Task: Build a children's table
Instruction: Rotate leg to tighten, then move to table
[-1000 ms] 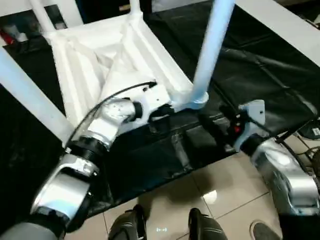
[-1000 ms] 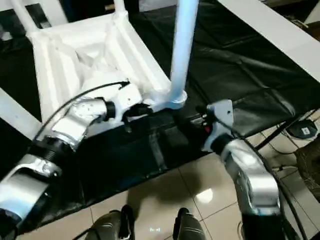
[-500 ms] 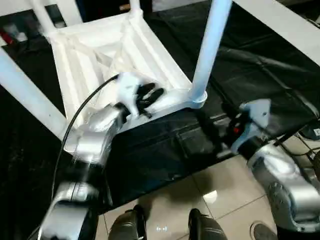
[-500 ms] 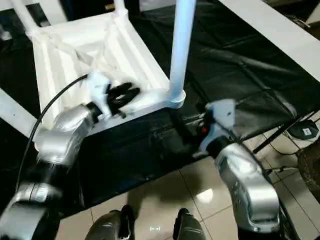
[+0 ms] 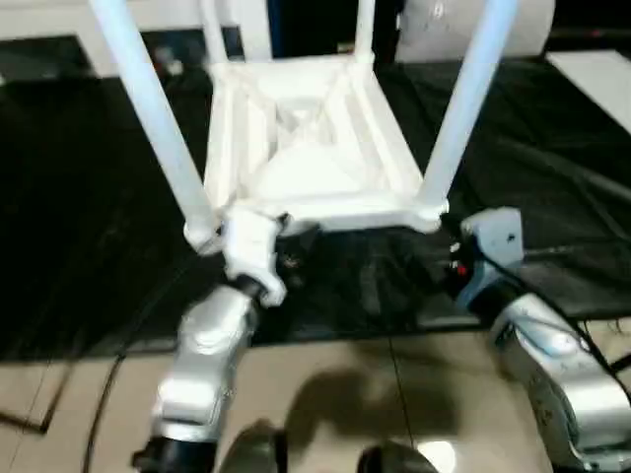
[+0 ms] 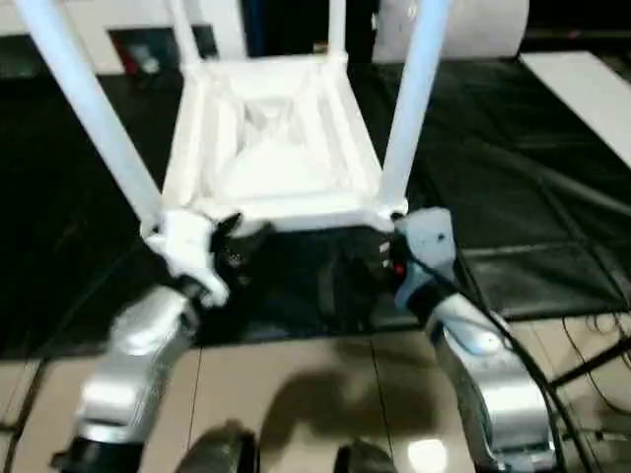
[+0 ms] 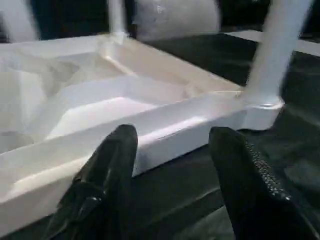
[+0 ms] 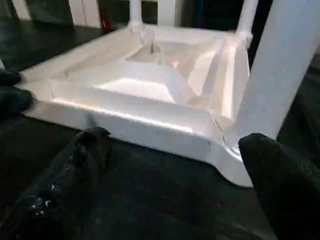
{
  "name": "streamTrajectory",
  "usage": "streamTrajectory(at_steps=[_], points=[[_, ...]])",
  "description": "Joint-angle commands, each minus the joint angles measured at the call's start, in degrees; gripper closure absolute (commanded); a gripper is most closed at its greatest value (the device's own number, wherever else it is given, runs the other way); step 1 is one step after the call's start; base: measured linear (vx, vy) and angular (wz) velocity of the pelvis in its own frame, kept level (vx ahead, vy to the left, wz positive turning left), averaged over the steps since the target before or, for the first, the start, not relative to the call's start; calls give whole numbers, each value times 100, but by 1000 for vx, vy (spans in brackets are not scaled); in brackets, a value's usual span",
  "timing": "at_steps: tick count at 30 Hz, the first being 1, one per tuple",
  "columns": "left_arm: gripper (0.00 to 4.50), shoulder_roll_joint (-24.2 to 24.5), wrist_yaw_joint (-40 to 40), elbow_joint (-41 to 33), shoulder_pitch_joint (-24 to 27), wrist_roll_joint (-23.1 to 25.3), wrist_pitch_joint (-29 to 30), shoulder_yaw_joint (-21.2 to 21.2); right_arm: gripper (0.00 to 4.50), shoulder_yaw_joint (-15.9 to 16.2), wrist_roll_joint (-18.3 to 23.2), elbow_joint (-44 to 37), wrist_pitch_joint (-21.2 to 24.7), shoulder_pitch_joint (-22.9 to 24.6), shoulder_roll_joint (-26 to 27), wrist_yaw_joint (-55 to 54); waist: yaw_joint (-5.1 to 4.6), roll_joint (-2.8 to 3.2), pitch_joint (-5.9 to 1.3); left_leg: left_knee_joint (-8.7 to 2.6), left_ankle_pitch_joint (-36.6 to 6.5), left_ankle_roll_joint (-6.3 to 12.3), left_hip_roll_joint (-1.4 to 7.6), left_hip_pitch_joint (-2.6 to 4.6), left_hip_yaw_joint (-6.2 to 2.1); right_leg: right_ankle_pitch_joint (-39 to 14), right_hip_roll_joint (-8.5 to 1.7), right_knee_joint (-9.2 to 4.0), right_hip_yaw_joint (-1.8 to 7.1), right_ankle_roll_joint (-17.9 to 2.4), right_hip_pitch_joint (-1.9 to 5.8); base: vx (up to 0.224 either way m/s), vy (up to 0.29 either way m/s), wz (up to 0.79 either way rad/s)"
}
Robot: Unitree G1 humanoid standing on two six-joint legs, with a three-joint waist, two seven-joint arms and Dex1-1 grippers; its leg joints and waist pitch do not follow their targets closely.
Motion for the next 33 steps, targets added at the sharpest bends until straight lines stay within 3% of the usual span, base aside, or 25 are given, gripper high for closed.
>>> streamTrajectory(at_steps=[1,2,3,4,5,6,7,8,9,10,11,14,15,17,18,21,22,24,25,27,28,29,31,32,33], points=[[159,-104,309,-125,160,-15,246,207,0,11,7,95,-10,-42,65,-70,32,-10,-505,-483,-145,455,510,51,-185,-1708,-357,-882,-29,-647,603,-120,-95,84],[157,-172,369,-141,192,-112,357,251,0,7,17,122,-12,-47,79,-89,-183,263,-532,-1022,-732,1055,1395,309,-1095,-1220,11,-185,19,-601,392,-86,-72,73],[156,-183,457,-165,255,-80,427,259,0,0,30,170,-11,-55,111,-120,-318,309,-527,-1049,-904,1223,1434,359,-1243,-1291,81,108,170,-536,196,-86,-72,73],[148,-178,511,-190,301,-18,453,245,0,-3,31,205,-20,-58,131,-136,-267,274,-449,-1067,-1273,1195,1056,268,-1132,-983,164,243,412,-614,120,-52,-78,74],[134,-207,650,-232,371,50,469,282,0,-34,34,258,6,-53,197,-210,-311,157,-492,-926,-1448,991,1068,385,-791,-503,-83,-17,791,-602,72,-36,-131,64],[121,-223,704,-242,397,67,457,302,0,-43,28,277,9,-46,216,-228,-266,74,-518,-712,-1263,946,882,283,-681,-227,-328,-263,989,-851,201,-36,-131,64],[116,-251,816,-256,438,89,452,362,0,-49,9,322,-23,-29,231,-230,-16,-185,-586,-398,-429,499,362,-106,-167,-650,-611,-711,1190,-525,563,-47,-155,12],[112,-246,866,-273,463,99,442,390,0,-51,6,349,-60,-18,231,-219,213,-255,-569,-318,89,137,316,-65,-3,-2040,-648,-863,1201,362,484,-79,-121,-6],[102,-238,915,-291,484,112,432,413,0,-54,8,372,-93,-9,233,-212,260,-315,-597,-312,147,86,330,-97,39,-2599,-643,-892,1243,628,507,-79,-121,-6],[87,-211,993,-335,520,114,407,460,0,-108,71,437,-209,-2,279,-184,296,-270,-557,-518,199,-178,419,-4,147,-3384,-445,-939,1038,533,385,-83,-87,0],[76,-196,1040,-374,550,119,398,492,0,-153,137,472,-260,11,320,-165,275,-266,-570,-601,91,-282,469,0,169,-3370,-366,-918,933,400,390,-60,-31,-2],[55,-85,1112,-382,569,178,334,599,0,-216,386,552,-177,83,395,-25,229,-190,-604,-755,-759,-467,587,112,230,-2991,-222,-849,798,-41,331,-20,-10,-1],[43,25,1150,-356,568,277,196,609,0,-117,245,649,-273,108,342,-18,216,-121,-677,-837,-987,-483,703,142,218,-2299,-192,-775,817,-284,332,0,0,0],[30,98,1131,-375,568,268,190,612,0,-85,241,680,-326,118,393,-26,186,-67,-722,-931,-1171,-494,762,112,181,-1633,-189,-703,781,-457,386,-6,82,-4],[30,138,1087,-411,565,202,219,625,0,-71,295,654,-388,132,463,-4,182,-18,-712,-959,-1397,-498,763,126,179,-1400,-198,-702,793,-535,353,-4,93,-9],[4,219,1033,-486,586,137,190,645,0,-40,163,653,-466,164,565,-181,178,-13,-767,-984,-1409,-475,761,132,199,-912,-207,-699,805,-637,367,7,92,-8],[4,240,974,-556,629,61,160,677,0,-30,-73,666,-665,192,582,-384,184,52,-754,-985,-1526,-546,759,146,224,-753,-212,-720,828,-658,316,6,77,-2],[4,281,911,-569,652,13,204,702,0,-95,-48,636,-468,198,631,-526,179,27,-757,-994,-1599,-565,745,145,234,-693,-211,-716,832,-658,325,7,64,0],[4,295,829,-550,642,-49,189,716,0,-123,13,624,-352,192,626,-532,182,-24,-747,-989,-1604,-489,713,142,275,-817,-232,-728,850,-617,326,10,52,-1],[4,285,788,-524,613,-110,162,742,0,-131,43,624,-333,179,600,-498,195,-20,-744,-984,-1598,-447,709,139,295,-1010,-254,-750,866,-565,314,0,0,0],[4,247,828,-481,535,-234,93,840,0,-69,-16,727,-436,55,521,-378,184,-68,-695,-997,-1699,-425,711,141,314,-1359,-260,-783,877,-463,299,0,0,0],[4,246,842,-487,541,-256,79,851,0,-39,-46,757,-470,31,500,-348,187,-54,-696,-996,-1891,-457,709,177,310,-1636,-269,-789,873,-424,314,0,0,0],[4,252,881,-525,559,-299,69,893,0,40,-113,848,-584,-56,463,-273,147,-116,-625,-1007,-2642,-510,688,289,319,-2768,-243,-917,830,-226,318,0,0,0],[4,252,881,-525,559,-299,69,893,0,40,-113,848,-584,-56,463,-273,127,-77,-590,-979,-3100,-506,636,424,334,-3628,-195,-1051,758,-62,314,0,0,0],[4,257,890,-544,568,-306,77,902,0,52,-118,869,-620,-71,472,-266,115,-87,-578,-964,-3126,-474,612,445,345,-3777,-186,-1110,752,-7,323,0,0,0]])
